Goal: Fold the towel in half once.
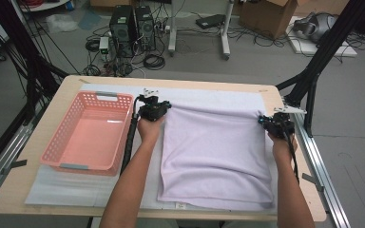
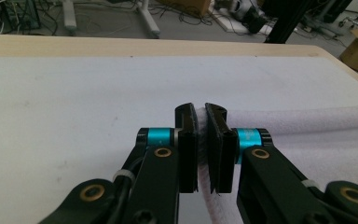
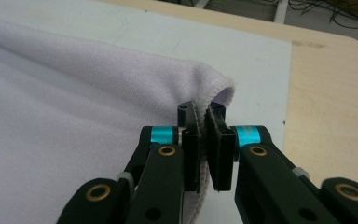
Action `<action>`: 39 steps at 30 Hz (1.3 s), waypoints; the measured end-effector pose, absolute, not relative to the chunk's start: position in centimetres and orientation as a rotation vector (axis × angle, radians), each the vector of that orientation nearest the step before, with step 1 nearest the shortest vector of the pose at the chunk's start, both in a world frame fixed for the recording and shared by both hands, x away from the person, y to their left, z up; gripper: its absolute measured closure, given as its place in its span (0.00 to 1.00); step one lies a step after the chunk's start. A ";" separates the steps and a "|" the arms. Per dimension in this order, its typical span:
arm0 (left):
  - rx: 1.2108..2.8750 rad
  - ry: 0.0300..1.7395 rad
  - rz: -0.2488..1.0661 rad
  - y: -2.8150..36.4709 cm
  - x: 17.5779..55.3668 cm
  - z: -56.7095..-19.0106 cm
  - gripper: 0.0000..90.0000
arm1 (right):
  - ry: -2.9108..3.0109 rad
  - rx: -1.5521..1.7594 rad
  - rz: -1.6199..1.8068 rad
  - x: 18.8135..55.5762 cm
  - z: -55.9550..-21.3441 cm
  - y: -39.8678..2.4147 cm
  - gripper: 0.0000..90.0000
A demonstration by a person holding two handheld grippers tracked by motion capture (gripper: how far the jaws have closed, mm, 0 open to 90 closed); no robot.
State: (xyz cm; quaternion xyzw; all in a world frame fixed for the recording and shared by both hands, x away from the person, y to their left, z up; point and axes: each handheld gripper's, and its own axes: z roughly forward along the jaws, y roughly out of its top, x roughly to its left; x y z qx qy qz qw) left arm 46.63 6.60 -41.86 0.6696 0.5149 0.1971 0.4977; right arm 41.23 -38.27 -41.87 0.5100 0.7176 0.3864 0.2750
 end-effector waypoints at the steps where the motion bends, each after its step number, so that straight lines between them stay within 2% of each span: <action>1: 1.620 1.243 0.489 6.7 46.9 -41.7 0.93 | 1.930 1.371 1.043 41.7 -41.6 -38.2 0.95; 7: 1.621 1.207 0.564 6.5 48.3 -39.8 0.92 | 1.897 1.343 1.029 43.2 -40.0 -37.5 0.94; 9: 1.591 1.239 0.589 6.3 48.1 -39.6 0.84 | 1.840 1.363 0.965 43.5 -39.7 -37.0 0.86; 10: 1.590 1.248 0.574 6.4 47.9 -39.8 0.76 | 1.817 1.363 0.961 43.4 -39.6 -36.9 0.77; 12: 1.603 1.236 0.552 6.5 47.2 -40.5 0.72 | 1.825 1.376 0.976 43.2 -39.5 -37.1 0.72; 18: 1.603 1.222 0.467 6.7 45.0 -42.5 0.64 | 1.898 1.349 0.989 41.8 -38.7 -37.3 0.65; 20: 1.670 1.194 0.419 6.5 44.5 -42.5 0.59 | 1.924 1.324 0.999 41.0 -38.4 -37.4 0.63; 23: 1.644 1.104 0.467 6.2 42.9 -42.0 0.63 | 1.944 1.308 1.025 39.9 -38.3 -37.8 0.61; 27: 1.655 1.061 0.450 6.0 41.2 -41.3 0.59 | 1.933 1.341 1.068 38.1 -38.6 -38.6 0.58; 32: 1.655 1.012 0.441 6.1 38.0 -41.3 0.59 | 1.957 1.376 1.120 35.5 -39.2 -39.1 0.54; 39: 1.662 0.968 0.402 7.1 32.5 -42.1 0.58 | 2.023 1.343 1.141 30.0 -40.4 -38.9 0.54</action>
